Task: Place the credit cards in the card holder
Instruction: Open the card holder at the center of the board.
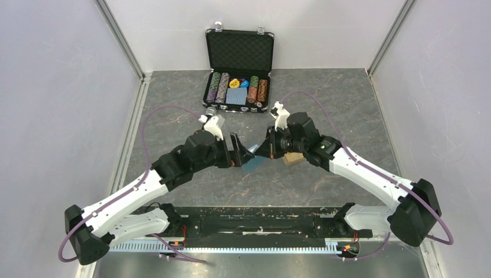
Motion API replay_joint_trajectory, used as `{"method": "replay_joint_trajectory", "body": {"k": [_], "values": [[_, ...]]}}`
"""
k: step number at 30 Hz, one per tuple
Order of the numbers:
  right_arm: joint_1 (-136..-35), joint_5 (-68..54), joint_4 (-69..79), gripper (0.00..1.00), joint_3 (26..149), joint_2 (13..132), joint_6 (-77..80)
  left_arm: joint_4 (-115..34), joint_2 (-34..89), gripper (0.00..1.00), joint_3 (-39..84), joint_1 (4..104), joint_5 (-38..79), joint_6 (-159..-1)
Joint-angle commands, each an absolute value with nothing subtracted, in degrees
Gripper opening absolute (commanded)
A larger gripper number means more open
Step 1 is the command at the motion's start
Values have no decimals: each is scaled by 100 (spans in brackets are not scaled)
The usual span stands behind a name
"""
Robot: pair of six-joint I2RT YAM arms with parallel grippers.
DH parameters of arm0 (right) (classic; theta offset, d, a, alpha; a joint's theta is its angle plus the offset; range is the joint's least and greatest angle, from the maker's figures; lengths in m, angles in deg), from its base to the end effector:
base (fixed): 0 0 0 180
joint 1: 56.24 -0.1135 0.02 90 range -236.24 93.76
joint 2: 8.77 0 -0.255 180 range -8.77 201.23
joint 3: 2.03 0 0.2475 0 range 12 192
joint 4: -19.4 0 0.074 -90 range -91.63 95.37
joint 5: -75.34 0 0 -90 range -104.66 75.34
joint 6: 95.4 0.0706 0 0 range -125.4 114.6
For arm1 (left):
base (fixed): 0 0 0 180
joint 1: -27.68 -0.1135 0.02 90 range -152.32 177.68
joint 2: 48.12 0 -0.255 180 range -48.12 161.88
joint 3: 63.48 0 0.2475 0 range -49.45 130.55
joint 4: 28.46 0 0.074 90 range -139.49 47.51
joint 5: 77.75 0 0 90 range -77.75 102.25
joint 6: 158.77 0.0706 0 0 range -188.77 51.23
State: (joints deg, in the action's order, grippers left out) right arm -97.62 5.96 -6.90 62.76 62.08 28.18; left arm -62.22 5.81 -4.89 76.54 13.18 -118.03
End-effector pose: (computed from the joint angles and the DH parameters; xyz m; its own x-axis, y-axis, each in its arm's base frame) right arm 0.2093 0.2175 0.2533 -0.8002 -0.0151 -0.5995 -0.4793 0.6169 0.6242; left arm 0.1589 -0.1837 0.2694 -0.7864 -0.2513 -0.5643 0.2551 0.6998 -0.6672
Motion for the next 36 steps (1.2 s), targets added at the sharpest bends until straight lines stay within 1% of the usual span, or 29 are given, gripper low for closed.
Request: {"method": "replay_joint_trajectory", "body": {"k": [1,6,9,16,22,26,33,36], "values": [[-9754,556,-1326,0,6929,5982,1721,-7601,564,99,570,7619,542,-10340],[-9754,757,-1652,0,7290,5899,1126,-8341,683,100,1258,7602,214,-9562],[-9754,1021,-1695,0,7451,5912,862,-8311,708,100,1373,7577,304,-9315],[-9741,2026,-1788,0,7904,6158,536,-7852,923,100,1400,7475,1521,-8638],[-9677,2963,-1787,0,8174,6360,606,-7588,1112,100,1332,7245,2768,-8019],[-9649,3525,-1768,0,8365,6509,752,-7337,1157,100,1143,7207,3220,-7795],[-9618,3845,-1749,0,8327,6556,820,-7136,1325,100,1062,7207,3366,-7744],[-9575,3920,-1722,0,8259,6562,828,-7279,1355,100,1074,7207,3097,-7730]]}}
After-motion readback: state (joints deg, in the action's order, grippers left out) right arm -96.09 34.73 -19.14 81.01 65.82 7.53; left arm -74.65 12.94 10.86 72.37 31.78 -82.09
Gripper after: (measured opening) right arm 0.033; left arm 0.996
